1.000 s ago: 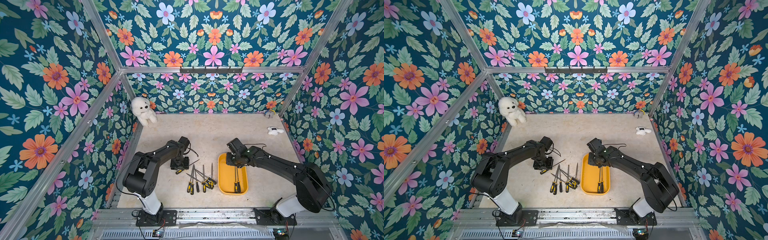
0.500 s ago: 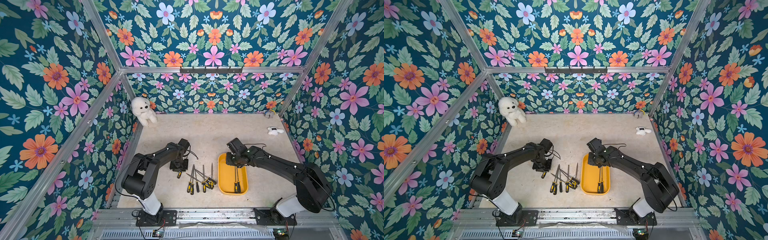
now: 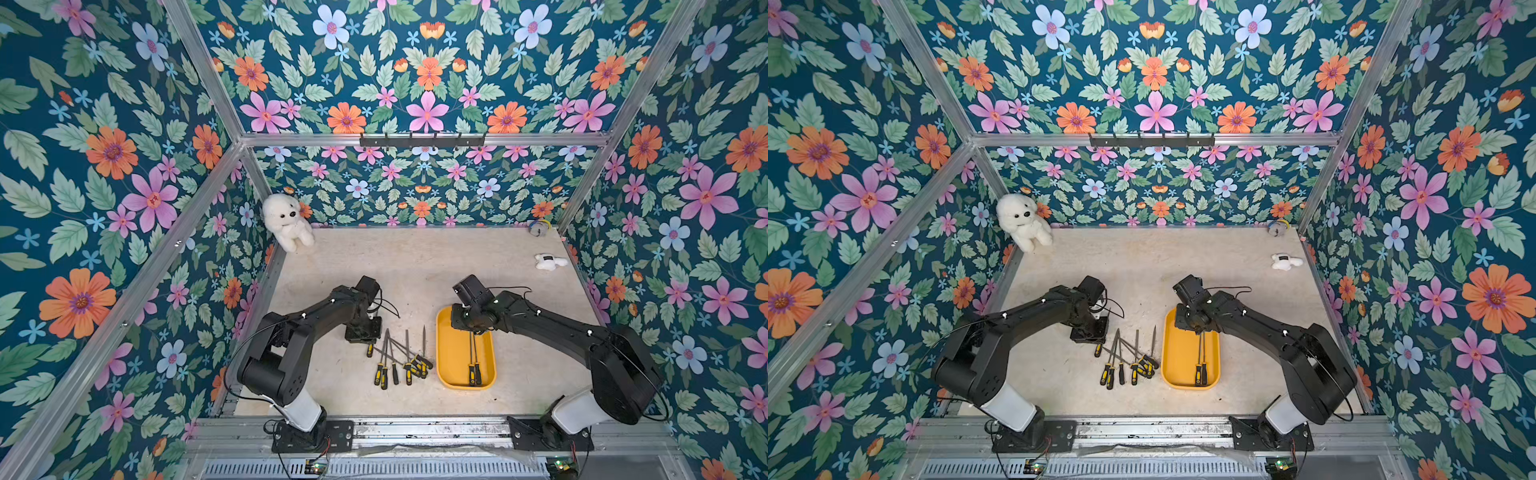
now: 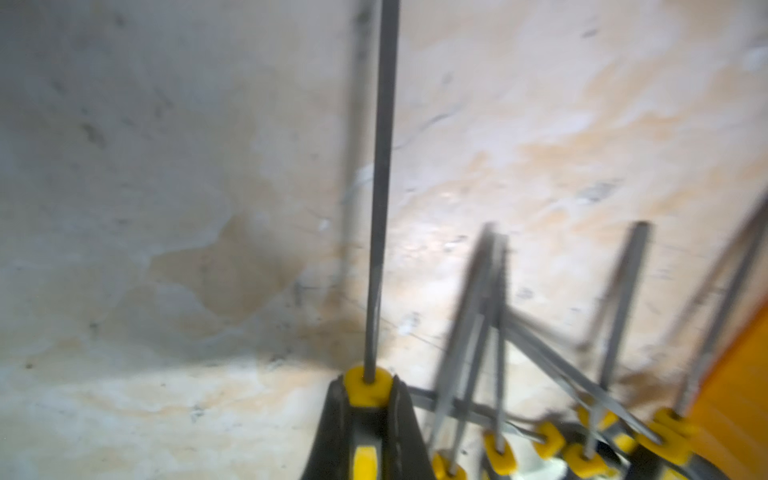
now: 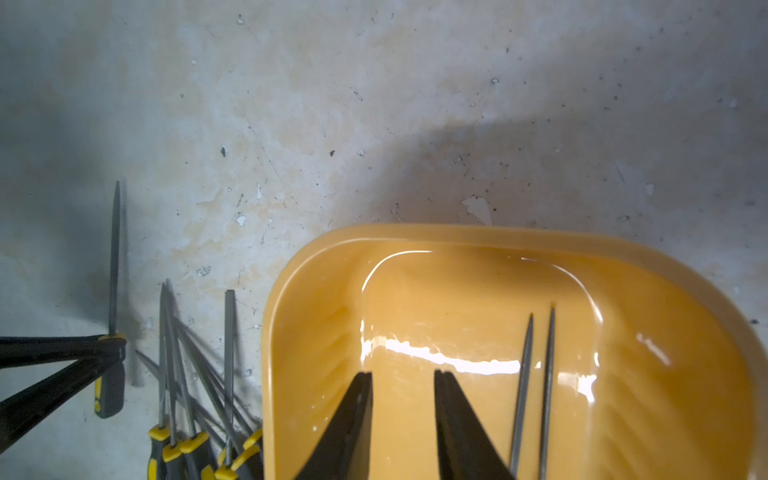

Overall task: Put the file tool into the storage box
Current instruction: Pick up the file tool from the center of the board, then place the file tool in the storage box.

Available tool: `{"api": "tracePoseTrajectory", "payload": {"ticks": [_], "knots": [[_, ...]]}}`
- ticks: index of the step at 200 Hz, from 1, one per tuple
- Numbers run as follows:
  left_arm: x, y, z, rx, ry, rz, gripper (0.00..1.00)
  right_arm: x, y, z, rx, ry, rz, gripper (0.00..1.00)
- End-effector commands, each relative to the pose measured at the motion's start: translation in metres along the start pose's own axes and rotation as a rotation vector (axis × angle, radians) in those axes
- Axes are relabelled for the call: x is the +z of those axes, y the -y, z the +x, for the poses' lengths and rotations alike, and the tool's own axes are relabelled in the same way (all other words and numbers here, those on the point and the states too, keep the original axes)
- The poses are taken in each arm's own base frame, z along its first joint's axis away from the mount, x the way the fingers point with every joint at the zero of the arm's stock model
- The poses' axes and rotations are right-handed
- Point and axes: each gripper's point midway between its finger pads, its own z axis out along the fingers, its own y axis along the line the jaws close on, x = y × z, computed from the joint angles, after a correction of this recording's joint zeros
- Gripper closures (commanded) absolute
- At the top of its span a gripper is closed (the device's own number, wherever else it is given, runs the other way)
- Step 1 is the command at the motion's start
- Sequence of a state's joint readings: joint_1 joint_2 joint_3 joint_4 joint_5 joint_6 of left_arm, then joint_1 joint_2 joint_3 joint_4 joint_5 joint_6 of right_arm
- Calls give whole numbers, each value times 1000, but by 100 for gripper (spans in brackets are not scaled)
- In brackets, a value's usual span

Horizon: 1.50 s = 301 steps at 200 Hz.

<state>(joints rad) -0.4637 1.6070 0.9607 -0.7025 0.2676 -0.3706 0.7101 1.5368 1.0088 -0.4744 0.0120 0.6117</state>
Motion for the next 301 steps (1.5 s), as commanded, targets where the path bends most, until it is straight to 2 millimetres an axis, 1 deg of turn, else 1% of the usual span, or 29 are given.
{"api": "tracePoseTrajectory", "payload": {"ticks": [1,20,32,45,58,81,101,152,185,218,242,276,301], "knots": [[-18,37,-8,33,39,194,96,-10,-19,-14,56,17,-104,67],[-39,67,-13,51,77,358,96,-25,-37,-34,118,53,-248,64],[-50,81,-15,58,98,436,97,-37,-50,-48,145,92,-346,62],[-59,93,-15,72,111,488,97,-46,-68,-55,137,97,-444,60],[-67,103,-17,86,122,531,97,-49,-83,-58,122,80,-515,59],[-79,124,-18,99,138,646,97,-51,-108,-56,108,48,-632,59],[-79,130,-18,92,145,682,96,-55,-123,-54,102,43,-705,59],[-75,146,-8,113,120,729,96,-44,-133,-42,89,5,-735,59],[-73,150,-3,119,110,737,96,-31,-129,-40,97,-8,-691,61],[-73,152,-1,126,105,745,96,-29,-126,-40,97,-4,-677,66],[-74,153,0,126,103,760,96,-26,-124,-41,98,0,-665,67],[-72,154,1,124,91,764,97,-23,-123,-41,98,-2,-653,75],[-71,155,3,124,80,775,96,-22,-123,-42,90,-4,-650,87]]}}
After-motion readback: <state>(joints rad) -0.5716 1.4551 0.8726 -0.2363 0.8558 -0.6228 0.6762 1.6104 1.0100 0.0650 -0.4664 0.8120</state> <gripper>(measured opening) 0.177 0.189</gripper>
